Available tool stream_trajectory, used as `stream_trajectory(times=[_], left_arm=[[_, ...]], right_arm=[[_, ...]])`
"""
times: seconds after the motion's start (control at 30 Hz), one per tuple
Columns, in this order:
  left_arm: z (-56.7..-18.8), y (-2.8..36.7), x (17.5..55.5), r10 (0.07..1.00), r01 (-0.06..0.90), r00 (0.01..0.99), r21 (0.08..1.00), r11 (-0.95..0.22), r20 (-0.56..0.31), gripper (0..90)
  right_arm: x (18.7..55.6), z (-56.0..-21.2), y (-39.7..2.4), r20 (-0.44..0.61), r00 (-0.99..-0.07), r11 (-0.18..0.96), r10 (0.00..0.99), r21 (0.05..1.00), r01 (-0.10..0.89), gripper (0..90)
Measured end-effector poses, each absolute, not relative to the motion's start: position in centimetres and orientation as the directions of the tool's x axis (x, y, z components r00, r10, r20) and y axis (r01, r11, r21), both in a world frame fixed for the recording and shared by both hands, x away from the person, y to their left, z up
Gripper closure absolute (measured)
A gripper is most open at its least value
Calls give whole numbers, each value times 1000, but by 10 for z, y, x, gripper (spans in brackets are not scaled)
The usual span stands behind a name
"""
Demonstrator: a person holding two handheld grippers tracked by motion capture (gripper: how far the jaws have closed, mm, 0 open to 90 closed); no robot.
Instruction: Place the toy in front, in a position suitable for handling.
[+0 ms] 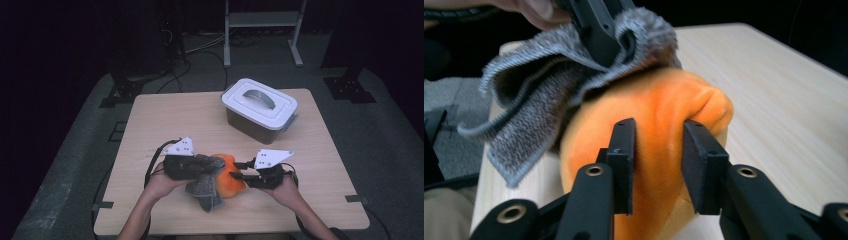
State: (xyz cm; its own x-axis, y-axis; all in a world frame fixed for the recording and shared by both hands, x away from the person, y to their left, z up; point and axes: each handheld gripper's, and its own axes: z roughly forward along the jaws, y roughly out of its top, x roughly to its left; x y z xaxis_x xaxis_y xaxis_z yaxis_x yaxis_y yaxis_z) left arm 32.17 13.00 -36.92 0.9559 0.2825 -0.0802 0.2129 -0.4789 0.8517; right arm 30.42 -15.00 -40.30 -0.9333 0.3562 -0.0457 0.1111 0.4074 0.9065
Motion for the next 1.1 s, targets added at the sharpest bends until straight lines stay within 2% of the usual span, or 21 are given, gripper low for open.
stream_trajectory(times=[0.1,0.13,0.17,0.2,0.27,0.33,0.37,0.47,0.6,0.7,0.8,0.87,1.0,1.1], left_arm=[[-382,125,325,281,235,955,822,-518,-96,785],[-386,125,327,276,251,954,816,-521,-118,786],[-389,125,327,274,261,953,816,-516,-132,786],[-390,125,328,271,267,952,816,-513,-141,787],[-390,123,326,258,255,957,811,-527,-134,787],[-390,120,325,252,249,959,810,-531,-129,786],[-389,118,324,249,241,961,809,-536,-121,786],[-384,121,325,272,242,956,819,-520,-110,788],[-378,133,330,353,264,932,827,-497,-85,788],[-387,138,333,344,294,931,816,-498,-126,787],[-392,137,334,328,304,933,812,-498,-149,787],[-392,137,334,319,302,936,810,-502,-151,787],[-389,134,332,309,291,940,803,-520,-141,786],[-379,131,327,296,268,947,823,-501,-128,785]], right_arm=[[305,-406,-148,-23,-940,418,340,899,130,644],[307,-408,-148,-3,-942,424,337,893,149,543],[307,-408,-148,-3,-942,424,337,893,149,543],[309,-407,-149,24,-940,418,341,892,174,482],[313,-408,-150,76,-936,403,344,888,220,424],[312,-411,-147,67,-935,418,349,881,220,394],[311,-413,-145,53,-933,428,356,878,213,406],[305,-416,-141,-3,-928,455,374,872,180,534],[304,-417,-142,-4,-935,456,354,874,169,574],[303,-416,-143,-3,-939,458,343,874,165,541],[307,-411,-146,11,-940,445,341,879,172,458],[310,-409,-152,32,-923,412,384,888,202,385],[312,-417,-147,66,-921,427,383,872,240,386],[309,-419,-142,53,-927,431,371,874,223,406]])
